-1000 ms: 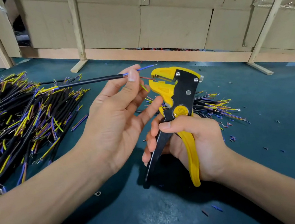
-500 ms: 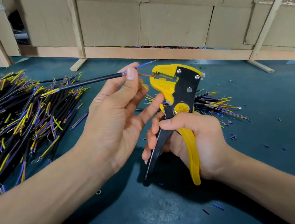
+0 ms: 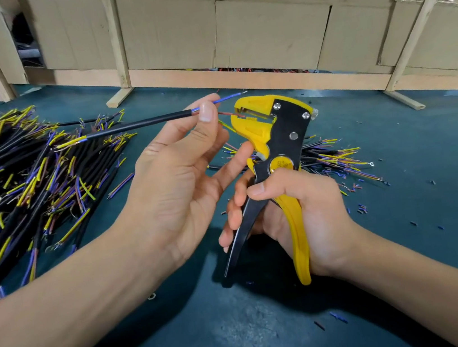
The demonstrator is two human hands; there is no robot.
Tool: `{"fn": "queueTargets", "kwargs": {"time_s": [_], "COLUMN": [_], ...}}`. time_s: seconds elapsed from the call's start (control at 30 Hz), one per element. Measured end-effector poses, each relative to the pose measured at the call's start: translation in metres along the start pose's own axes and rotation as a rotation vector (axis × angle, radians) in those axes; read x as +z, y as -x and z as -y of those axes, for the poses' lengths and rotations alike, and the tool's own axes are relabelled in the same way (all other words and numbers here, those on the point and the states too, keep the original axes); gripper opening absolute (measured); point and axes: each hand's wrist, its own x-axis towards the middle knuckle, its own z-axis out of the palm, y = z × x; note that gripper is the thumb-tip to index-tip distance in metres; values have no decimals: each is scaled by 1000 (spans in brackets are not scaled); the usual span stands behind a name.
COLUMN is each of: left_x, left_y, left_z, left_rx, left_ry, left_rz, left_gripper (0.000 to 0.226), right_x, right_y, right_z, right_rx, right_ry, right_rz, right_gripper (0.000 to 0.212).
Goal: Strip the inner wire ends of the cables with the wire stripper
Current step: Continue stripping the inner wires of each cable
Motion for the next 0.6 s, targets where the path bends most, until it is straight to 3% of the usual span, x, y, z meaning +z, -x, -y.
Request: {"fn": "queueTargets", "kwargs": {"time_s": [0.27,0.47,0.6], "left_x": [1,1,1], "left_y": [-1,-1,-1], "left_z": [0,-1,-1], "left_rx": [1,-1,-15], "left_ry": [11,46,35], "left_rz": [0,21,-39], "left_gripper": [12,10,10], "right_x": [1,8,7], "right_y": [0,3,1], "right_z": [2,4,3], "right_rx": [9,10,25], "right_ry": [6,48,5], "right_rz": [-10,-189,-101], "right_gripper": [19,12,17]}}
